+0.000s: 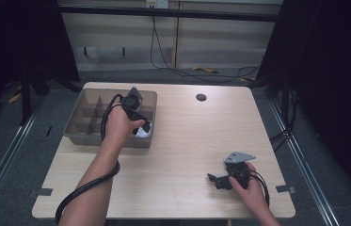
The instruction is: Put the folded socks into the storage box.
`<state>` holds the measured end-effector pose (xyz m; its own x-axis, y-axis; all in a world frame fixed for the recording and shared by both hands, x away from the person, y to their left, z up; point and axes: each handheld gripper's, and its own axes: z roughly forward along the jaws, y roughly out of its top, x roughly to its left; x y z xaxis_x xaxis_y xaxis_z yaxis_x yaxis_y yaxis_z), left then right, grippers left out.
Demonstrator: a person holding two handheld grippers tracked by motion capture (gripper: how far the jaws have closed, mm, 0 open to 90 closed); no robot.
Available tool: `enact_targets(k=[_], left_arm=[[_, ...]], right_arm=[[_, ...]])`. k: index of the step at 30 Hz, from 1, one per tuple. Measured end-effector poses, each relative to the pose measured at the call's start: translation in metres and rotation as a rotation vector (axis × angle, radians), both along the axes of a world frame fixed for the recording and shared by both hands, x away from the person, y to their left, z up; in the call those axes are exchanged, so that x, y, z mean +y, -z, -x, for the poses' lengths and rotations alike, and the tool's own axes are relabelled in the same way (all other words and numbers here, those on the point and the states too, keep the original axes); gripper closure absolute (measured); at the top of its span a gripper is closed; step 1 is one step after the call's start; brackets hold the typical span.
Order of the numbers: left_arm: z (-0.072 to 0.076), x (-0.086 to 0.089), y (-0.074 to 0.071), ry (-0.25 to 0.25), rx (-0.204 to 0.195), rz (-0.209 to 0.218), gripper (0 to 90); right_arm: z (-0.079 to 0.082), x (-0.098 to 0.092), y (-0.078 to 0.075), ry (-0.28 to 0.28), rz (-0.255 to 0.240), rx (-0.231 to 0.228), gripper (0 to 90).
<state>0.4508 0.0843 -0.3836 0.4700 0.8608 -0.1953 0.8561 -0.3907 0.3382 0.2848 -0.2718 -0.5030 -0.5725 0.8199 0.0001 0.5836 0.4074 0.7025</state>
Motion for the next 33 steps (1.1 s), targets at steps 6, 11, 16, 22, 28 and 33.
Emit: enact_targets(k=[6, 11, 16, 22, 28, 33], left_arm=[[0.007, -0.001, -0.006, 0.008, -0.007, 0.015, 21.4], [0.011, -0.001, -0.009, 0.021, -0.003, 0.027, 21.0], [0.015, -0.003, -0.008, 0.038, -0.001, 0.035, 20.8], [0.02, -0.008, -0.008, 0.056, -0.003, 0.058, 20.4], [0.024, -0.015, -0.012, 0.072, -0.008, 0.07, 20.4], [0.028, -0.022, -0.013, 0.094, -0.009, 0.076, 20.4]], right_arm=[[0.0, 0.0, 0.0, -0.002, 0.002, 0.001, 9.2], [0.0, 0.0, 0.0, -0.002, 0.002, 0.0, 9.2], [0.0, 0.0, 0.0, -0.003, 0.002, 0.0, 9.2], [0.0, 0.0, 0.0, -0.002, 0.002, 0.0, 9.2], [0.0, 0.0, 0.0, -0.004, 0.002, 0.0, 9.2], [0.0, 0.0, 0.0, -0.007, 0.001, 0.0, 9.2]])
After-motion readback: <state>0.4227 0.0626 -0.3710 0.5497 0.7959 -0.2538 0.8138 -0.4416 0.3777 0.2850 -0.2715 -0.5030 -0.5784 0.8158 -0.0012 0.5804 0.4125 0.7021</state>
